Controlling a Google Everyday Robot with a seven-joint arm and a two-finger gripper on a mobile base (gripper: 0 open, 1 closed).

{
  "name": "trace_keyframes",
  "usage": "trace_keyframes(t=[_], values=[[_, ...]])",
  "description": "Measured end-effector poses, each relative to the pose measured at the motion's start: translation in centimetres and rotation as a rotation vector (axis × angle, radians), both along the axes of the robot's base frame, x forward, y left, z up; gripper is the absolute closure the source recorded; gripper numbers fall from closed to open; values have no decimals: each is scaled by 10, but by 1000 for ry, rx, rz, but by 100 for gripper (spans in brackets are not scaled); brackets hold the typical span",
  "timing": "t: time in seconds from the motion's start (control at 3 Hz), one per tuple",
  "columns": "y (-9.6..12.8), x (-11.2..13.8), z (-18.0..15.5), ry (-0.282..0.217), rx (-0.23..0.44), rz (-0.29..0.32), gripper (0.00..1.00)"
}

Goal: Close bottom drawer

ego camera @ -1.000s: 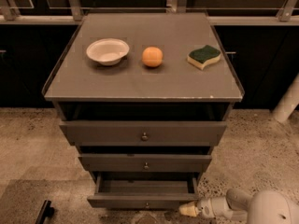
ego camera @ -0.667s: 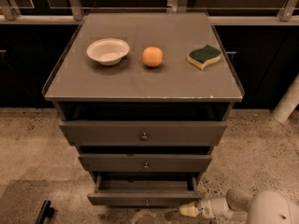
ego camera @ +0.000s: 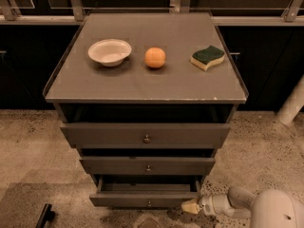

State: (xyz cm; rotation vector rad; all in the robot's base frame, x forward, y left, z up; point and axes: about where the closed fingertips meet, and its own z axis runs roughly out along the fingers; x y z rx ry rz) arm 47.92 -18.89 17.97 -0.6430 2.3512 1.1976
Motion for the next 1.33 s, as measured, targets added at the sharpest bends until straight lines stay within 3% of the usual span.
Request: trace_keyframes(t=[0.33,1.33], values=[[3,3,-7,-7,-38,-37,100],[10,53,-27,-54,-141,-157,100]])
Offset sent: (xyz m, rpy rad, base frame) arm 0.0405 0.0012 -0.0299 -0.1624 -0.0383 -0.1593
